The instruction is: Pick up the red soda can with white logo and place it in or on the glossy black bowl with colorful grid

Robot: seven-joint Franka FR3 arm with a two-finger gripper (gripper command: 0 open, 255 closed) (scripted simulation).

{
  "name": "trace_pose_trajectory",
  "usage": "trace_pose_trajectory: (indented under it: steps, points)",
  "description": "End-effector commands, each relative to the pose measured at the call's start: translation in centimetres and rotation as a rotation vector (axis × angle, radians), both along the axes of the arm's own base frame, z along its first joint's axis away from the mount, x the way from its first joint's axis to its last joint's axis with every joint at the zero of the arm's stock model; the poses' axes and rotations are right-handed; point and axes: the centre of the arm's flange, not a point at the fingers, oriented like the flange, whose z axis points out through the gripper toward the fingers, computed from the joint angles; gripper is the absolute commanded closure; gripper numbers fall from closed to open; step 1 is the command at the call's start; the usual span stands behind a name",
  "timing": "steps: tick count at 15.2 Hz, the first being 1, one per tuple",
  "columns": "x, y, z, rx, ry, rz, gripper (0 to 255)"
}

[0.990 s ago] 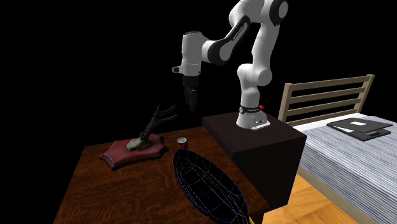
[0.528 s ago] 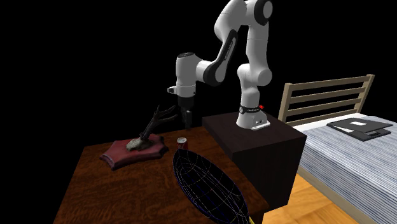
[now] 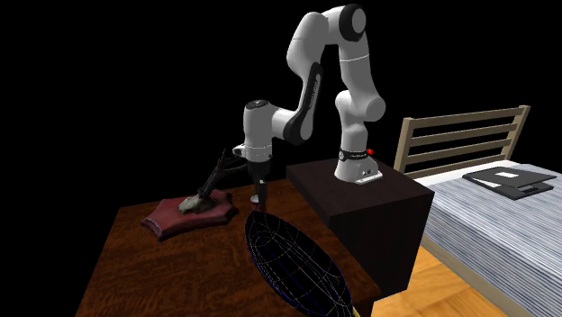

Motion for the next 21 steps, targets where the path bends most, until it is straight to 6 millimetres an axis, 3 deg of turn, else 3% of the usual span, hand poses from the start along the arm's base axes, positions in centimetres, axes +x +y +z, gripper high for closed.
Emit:
trace_pose_trajectory:
  steps: [1, 4, 12, 13, 21]
  points:
    - [0.0, 0.0, -1.2, 0.000, 0.000, 0.000, 0]
    - [0.1, -0.1, -2.5, 0.000, 0.000, 0.000, 0]
    - [0.1, -0.1, -2.5, 0.000, 0.000, 0.000, 0]
    - [0.1, -0.1, -2.5, 0.000, 0.000, 0.000, 255]
    - [0.1, -0.1, -2.6, 0.000, 0.000, 0.000, 255]
